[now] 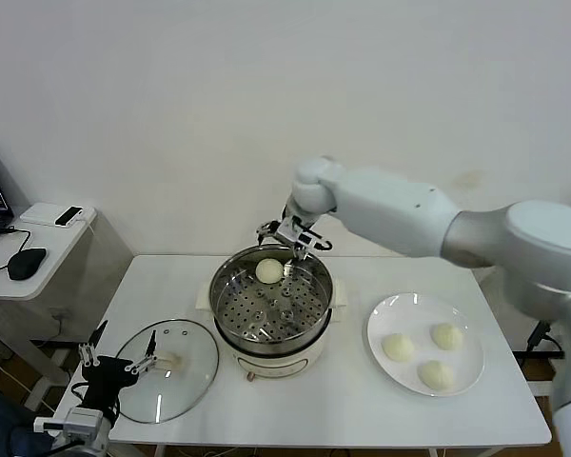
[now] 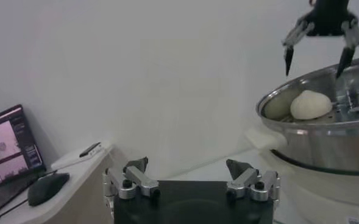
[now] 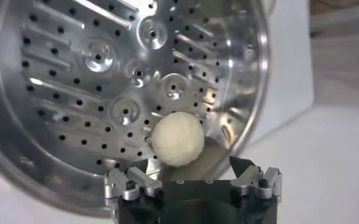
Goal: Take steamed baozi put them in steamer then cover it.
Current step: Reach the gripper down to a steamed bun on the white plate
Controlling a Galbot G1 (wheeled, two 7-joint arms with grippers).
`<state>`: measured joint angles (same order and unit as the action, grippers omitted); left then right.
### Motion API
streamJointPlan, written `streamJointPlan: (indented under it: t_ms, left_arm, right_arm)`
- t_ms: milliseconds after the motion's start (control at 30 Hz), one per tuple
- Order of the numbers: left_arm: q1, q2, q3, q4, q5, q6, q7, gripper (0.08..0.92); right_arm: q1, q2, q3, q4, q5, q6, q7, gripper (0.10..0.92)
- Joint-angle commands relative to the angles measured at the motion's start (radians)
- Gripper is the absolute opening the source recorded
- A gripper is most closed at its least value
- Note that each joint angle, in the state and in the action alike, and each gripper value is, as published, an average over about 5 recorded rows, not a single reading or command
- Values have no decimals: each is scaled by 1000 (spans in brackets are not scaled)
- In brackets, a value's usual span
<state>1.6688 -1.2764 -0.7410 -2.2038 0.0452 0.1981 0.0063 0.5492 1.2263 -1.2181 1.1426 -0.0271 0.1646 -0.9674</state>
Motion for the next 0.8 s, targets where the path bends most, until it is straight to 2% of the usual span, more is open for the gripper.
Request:
streamJointPlan:
  t_ms: [33,200,433,600,800]
  left_arm:
    - [-3,10,0,-20,-9,7,-1,823]
    - [-9,27,1,-23,-16,10,-5,823]
    - [-23,47,-1,-16,-38,12,-7,823]
    - [-26,54,-1,-4,-38,11,-7,823]
    - [-26,49,-4,0,-34,11,-7,823]
  right_arm:
    - [90,-263,8,276,184,-353,-79,823]
    - [77,-486,31,442,209,-483,-86,823]
    - [-44,-740,55,535,149,-512,-75,823]
    - [-213,-802,140,547,92,-508,-60,823]
    - [-423,-789,281,519,15,-515,-41,823]
